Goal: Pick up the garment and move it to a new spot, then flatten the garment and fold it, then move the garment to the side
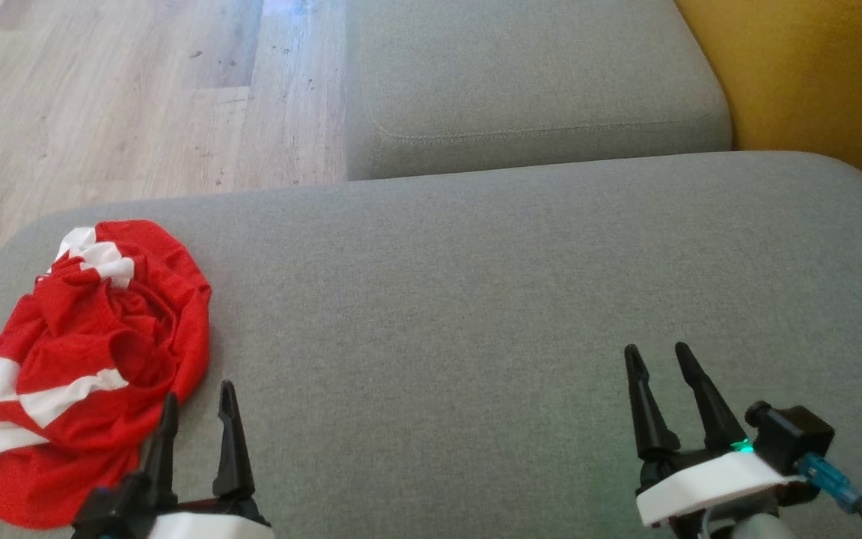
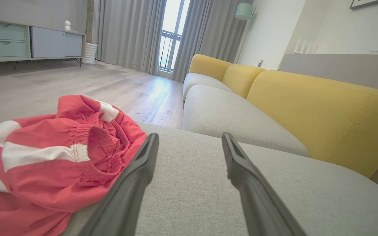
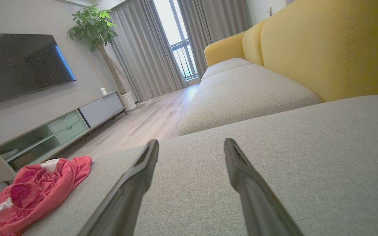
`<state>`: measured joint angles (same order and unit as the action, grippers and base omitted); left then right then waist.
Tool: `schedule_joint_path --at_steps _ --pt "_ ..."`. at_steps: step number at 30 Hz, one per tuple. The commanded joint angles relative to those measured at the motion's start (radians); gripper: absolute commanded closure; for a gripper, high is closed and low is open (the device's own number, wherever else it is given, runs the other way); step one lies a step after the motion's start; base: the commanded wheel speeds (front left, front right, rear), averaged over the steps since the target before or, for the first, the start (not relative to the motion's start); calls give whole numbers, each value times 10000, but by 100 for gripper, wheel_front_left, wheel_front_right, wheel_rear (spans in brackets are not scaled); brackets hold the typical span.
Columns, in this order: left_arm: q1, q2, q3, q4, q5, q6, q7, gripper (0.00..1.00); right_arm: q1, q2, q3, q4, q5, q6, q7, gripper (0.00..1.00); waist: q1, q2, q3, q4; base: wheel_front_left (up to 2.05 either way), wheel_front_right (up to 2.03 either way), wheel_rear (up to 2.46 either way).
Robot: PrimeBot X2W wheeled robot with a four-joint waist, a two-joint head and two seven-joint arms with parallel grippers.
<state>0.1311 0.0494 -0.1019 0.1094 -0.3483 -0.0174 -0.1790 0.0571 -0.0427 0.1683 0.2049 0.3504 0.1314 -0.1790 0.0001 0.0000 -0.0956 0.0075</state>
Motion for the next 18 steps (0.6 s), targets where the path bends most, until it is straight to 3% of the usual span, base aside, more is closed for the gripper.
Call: schedule_joint_path --at_steps 1,18 --pt "-227 84 153 -388 261 48 -142 0 -188 -64 276 -402 -241 -6 -138 0 -1 0 -5 1 0 0 0" --pt "39 44 203 -34 2092 47 -641 0 43 -72 358 -254 -1960 -7 -640 0 -1 0 -204 3 0 0 0"
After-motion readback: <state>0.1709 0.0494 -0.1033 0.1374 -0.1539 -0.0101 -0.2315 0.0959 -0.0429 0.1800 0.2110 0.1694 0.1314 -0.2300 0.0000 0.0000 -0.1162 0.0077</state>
